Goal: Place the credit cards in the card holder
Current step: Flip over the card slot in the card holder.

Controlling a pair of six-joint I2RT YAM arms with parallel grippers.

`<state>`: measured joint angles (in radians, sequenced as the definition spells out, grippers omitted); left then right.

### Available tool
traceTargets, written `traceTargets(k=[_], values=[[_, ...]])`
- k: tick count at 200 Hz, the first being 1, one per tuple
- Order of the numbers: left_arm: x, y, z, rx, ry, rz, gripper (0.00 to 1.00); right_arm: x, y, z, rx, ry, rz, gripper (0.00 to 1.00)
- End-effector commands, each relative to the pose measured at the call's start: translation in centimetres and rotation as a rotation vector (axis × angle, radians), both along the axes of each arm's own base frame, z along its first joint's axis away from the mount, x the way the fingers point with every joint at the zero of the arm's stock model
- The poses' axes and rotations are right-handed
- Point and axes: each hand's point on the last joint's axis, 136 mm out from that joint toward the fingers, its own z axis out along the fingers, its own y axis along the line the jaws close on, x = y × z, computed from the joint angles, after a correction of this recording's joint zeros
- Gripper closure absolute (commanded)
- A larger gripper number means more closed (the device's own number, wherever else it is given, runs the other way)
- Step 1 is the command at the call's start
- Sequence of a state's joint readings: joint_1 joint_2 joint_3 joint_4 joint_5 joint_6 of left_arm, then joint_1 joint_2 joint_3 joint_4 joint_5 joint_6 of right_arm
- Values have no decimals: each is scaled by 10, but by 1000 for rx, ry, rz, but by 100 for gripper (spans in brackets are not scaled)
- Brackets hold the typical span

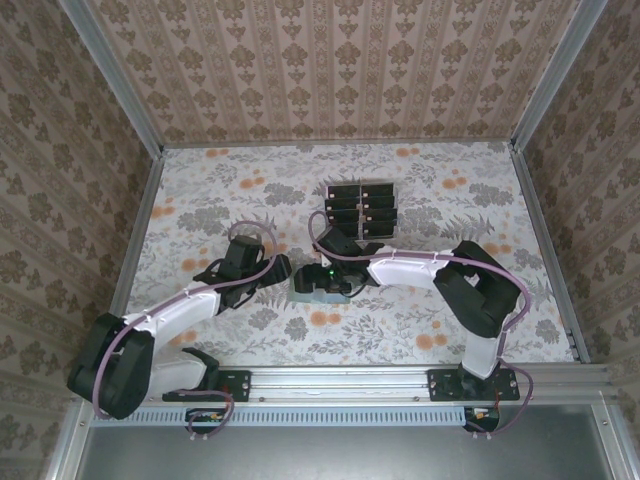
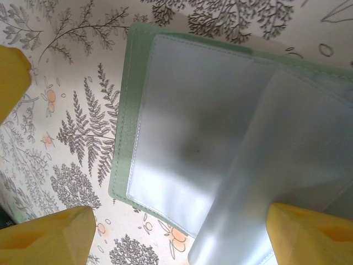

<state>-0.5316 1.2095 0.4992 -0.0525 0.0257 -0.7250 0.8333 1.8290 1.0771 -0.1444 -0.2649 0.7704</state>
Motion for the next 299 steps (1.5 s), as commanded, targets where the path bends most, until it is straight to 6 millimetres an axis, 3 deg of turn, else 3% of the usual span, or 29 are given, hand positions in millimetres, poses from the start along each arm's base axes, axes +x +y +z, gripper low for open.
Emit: traceTargets(k=[1,53,156,219,250,277,299], values=[[2,-8,3,-23,-10,-21,16,2,19,10,51,2,14,18],[1,-5,0,-20,-2,-9,16,4,34,24,81,-20,35,18],[-7,36,1,3,6,135,16,26,71,35,140,-56,55,18],[-14,56,-1,15,15,203,16,61,117,51,215,-135,120,18],[-20,67,3,23,-3,239,17,79,130,56,264,-164,125,18],[-25,73,2,28,-2,256,17,89,145,76,333,-191,141,19],[-26,73,1,30,1,252,17,93,153,106,377,-225,166,19]])
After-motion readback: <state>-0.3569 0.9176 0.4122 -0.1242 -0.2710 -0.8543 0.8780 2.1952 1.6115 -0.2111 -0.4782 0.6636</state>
